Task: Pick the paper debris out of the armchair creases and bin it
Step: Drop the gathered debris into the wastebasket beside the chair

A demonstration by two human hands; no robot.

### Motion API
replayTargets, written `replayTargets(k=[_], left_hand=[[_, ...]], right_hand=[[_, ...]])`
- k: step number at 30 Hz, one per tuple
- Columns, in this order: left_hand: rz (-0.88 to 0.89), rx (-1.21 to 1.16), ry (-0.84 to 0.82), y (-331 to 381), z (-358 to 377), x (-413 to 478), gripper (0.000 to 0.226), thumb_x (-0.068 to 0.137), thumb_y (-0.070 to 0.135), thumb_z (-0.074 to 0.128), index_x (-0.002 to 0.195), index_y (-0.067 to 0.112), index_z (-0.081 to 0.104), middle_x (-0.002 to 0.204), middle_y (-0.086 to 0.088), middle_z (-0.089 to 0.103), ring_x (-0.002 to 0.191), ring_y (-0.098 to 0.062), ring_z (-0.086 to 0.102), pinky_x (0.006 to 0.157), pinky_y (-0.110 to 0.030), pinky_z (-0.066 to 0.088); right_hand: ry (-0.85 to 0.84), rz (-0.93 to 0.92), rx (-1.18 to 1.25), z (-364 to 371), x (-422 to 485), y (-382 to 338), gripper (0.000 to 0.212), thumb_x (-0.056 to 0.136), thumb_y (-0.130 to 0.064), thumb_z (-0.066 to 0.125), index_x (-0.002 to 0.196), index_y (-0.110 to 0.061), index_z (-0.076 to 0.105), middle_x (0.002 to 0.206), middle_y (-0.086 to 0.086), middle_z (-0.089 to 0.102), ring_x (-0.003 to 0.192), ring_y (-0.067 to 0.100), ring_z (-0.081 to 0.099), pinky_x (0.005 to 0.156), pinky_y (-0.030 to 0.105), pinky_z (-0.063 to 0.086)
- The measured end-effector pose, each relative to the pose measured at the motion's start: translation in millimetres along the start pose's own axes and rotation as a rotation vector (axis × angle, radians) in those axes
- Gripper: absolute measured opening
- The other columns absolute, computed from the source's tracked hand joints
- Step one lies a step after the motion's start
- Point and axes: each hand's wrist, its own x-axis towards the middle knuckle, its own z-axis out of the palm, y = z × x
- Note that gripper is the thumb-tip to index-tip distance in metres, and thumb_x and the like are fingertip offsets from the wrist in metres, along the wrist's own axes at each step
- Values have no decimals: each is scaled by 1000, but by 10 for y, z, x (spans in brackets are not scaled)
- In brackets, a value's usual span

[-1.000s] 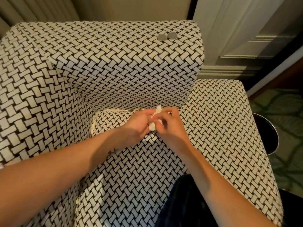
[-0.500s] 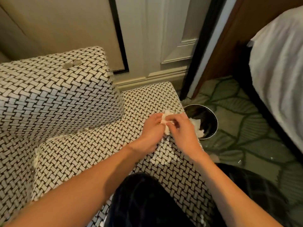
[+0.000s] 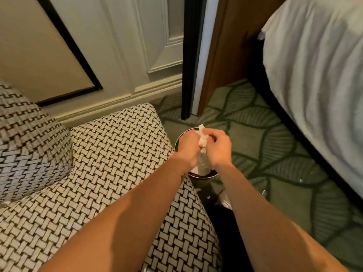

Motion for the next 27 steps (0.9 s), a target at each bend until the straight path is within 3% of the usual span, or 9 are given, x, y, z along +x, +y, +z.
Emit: replayTargets(k=[6,7,9,12,14,18,21,24,27], left_hand=[[-133,-198,124,-28,-64,158,24,102,28,47,82,19,56,83,0,56,73,-15,51,75,-29,42],[-147,-208,116,-28,-75,137,24,103,29,46,82,19,55,88,0,56,79,-15,53,85,-30,41],[-154,-239,56,-20,-84,67,21,104,30,43,93,19,58,119,-7,59,120,-22,54,107,-35,36],[-96,-235,-5,34,-161,-239,43,105,31,39,142,11,49,154,-15,43,146,-27,37,119,-41,30],[-55,-259,-23,16,-282,-454,45,105,29,38,144,9,46,146,-15,52,139,-27,46,118,-42,34],[-12,-256,-76,-44,-609,-1033,34,105,28,35,111,9,62,125,-14,65,110,-23,63,97,-36,51],[40,-249,-69,-67,-958,-1427,37,107,30,33,114,8,61,123,-17,68,115,-26,65,104,-40,50],[122,-206,-45,-78,-1441,-1823,41,107,30,32,124,3,58,124,-20,68,115,-28,66,103,-42,52],[170,-166,-12,-238,-1947,-2176,37,106,26,32,116,4,61,113,-15,70,106,-24,67,102,-41,51]], right_hand=[[44,79,-6,78,129,164,33,101,-2,47,115,-11,76,117,0,70,106,10,58,94,11,34],[45,111,25,64,122,147,33,101,-3,47,115,-12,76,116,0,71,105,12,60,95,14,37],[-7,142,85,39,79,76,31,101,-5,48,110,-15,76,110,0,73,101,12,63,99,22,45],[-122,132,160,19,-115,-130,27,98,-6,53,100,-23,73,100,-2,74,101,16,69,99,33,53],[-187,120,202,10,-343,-339,24,99,-6,54,103,-22,72,99,-1,73,98,15,69,86,24,54],[-308,72,219,-1,-940,-743,20,102,-8,53,110,-13,70,93,-5,72,73,-2,69,60,8,48],[-386,17,186,19,-1317,-936,20,101,-11,55,110,-16,72,98,-4,75,85,9,72,72,20,57],[-489,-47,171,105,-1771,-1200,21,101,-8,54,109,-17,70,95,-8,74,81,3,72,68,18,56],[-658,-121,74,318,-2279,-1435,20,102,-13,54,117,-19,66,106,-7,70,92,4,70,82,24,59]])
